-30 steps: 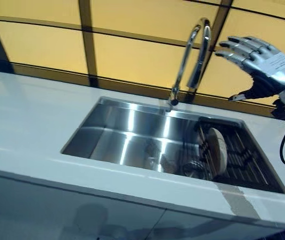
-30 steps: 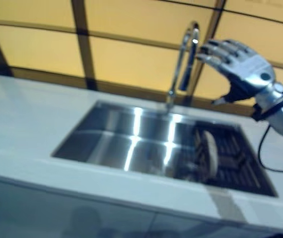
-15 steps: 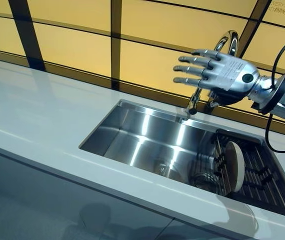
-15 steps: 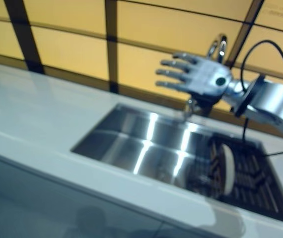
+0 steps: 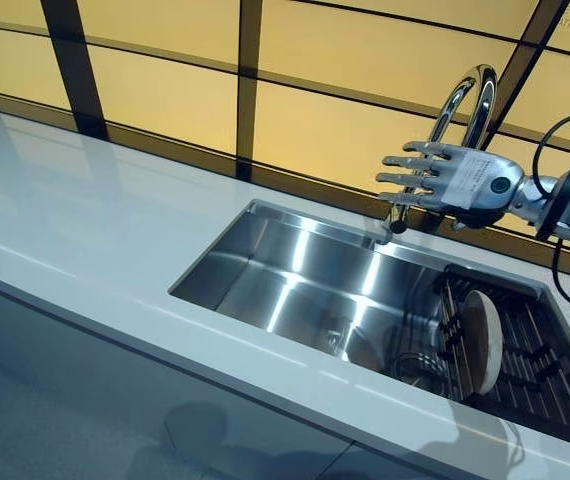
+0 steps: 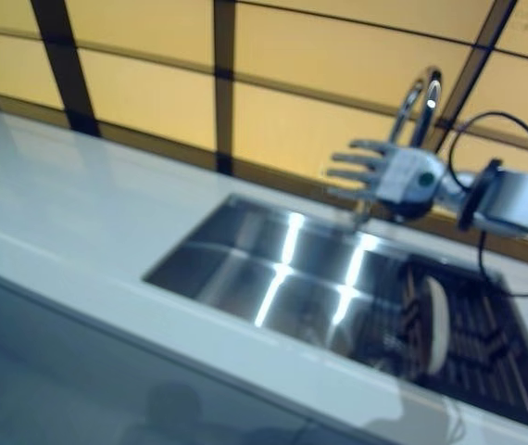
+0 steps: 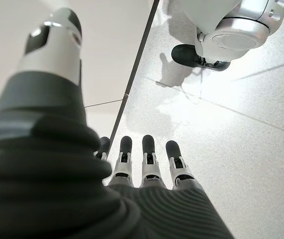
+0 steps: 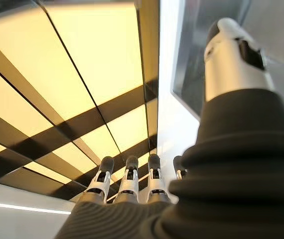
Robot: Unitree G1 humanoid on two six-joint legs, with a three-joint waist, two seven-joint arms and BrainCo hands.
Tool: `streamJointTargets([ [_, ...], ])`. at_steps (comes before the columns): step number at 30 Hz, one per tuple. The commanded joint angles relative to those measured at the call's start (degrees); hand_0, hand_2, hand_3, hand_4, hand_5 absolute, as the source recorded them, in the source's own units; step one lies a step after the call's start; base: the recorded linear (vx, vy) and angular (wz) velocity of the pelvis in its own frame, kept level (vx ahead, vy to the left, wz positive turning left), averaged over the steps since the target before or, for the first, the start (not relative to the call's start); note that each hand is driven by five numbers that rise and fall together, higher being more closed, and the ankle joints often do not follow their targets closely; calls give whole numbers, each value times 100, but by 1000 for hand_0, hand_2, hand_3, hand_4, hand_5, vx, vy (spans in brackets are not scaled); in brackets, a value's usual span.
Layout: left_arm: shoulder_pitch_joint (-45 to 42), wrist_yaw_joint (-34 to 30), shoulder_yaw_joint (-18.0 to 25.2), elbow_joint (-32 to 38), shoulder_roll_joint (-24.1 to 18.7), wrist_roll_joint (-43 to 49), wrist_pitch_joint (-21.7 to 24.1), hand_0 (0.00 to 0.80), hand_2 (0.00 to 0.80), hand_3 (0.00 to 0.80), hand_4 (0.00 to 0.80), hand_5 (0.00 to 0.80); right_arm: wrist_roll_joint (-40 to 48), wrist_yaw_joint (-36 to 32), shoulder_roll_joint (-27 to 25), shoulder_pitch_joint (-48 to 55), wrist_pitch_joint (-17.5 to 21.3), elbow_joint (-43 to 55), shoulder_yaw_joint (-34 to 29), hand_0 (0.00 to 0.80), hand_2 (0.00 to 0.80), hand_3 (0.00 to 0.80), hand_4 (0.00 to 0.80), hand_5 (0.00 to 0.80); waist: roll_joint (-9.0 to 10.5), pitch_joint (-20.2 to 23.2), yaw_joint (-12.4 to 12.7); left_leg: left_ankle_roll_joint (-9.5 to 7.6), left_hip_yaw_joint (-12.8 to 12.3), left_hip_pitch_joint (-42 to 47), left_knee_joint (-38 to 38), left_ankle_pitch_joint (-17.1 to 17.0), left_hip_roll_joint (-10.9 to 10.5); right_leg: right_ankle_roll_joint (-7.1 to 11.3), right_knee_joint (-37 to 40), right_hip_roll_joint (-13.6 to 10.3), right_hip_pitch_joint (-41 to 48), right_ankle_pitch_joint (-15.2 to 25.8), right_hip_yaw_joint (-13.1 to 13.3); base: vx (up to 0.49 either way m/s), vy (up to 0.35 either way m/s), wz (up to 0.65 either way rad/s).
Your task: Take plates into dishwasher
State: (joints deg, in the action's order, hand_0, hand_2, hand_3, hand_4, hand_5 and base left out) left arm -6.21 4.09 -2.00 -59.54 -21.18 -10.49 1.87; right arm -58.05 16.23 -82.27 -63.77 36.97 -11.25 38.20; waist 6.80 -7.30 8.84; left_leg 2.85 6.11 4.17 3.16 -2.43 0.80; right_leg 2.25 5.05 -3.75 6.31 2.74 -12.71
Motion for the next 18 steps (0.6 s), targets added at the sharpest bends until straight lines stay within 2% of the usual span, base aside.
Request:
streamJointTargets([
  [1, 98, 112, 12, 80, -207, -240, 181, 0, 0, 0, 0, 0, -364, 564, -471, 70, -203, -493, -10, 0, 0, 0, 0, 0, 61, 215, 53, 282, -206, -222, 25, -129, 197, 225, -166, 71, 265, -310, -121, 0, 0, 0],
  [3, 103, 120, 16, 62, -224, -258, 211, 0, 0, 0, 0, 0, -635, 1004, -554, 363, -342, -697, -273, 0, 0, 0, 0, 0, 85, 204, 21, 280, -224, -219, 28, -121, 202, 223, -171, 74, 265, -320, -107, 0, 0, 0],
  [8, 90, 111, 45, 43, -250, -280, 215, 0, 0, 0, 0, 0, -1231, 1575, -725, 916, -314, -968, -811, 0, 0, 0, 0, 0, 116, 202, -45, 273, -267, -194, 33, -91, 214, 226, -168, 83, 262, -327, -73, -2, -7, 0],
  [18, 70, 123, 46, 142, -287, -312, 190, 0, 0, 0, 0, 0, -1984, 1784, -888, 1761, 1, -1095, -1254, 0, 0, 0, 0, 0, 142, 197, -120, 270, -347, -154, 41, -61, 242, 224, -200, 99, 236, -353, -11, 0, 0, 0],
])
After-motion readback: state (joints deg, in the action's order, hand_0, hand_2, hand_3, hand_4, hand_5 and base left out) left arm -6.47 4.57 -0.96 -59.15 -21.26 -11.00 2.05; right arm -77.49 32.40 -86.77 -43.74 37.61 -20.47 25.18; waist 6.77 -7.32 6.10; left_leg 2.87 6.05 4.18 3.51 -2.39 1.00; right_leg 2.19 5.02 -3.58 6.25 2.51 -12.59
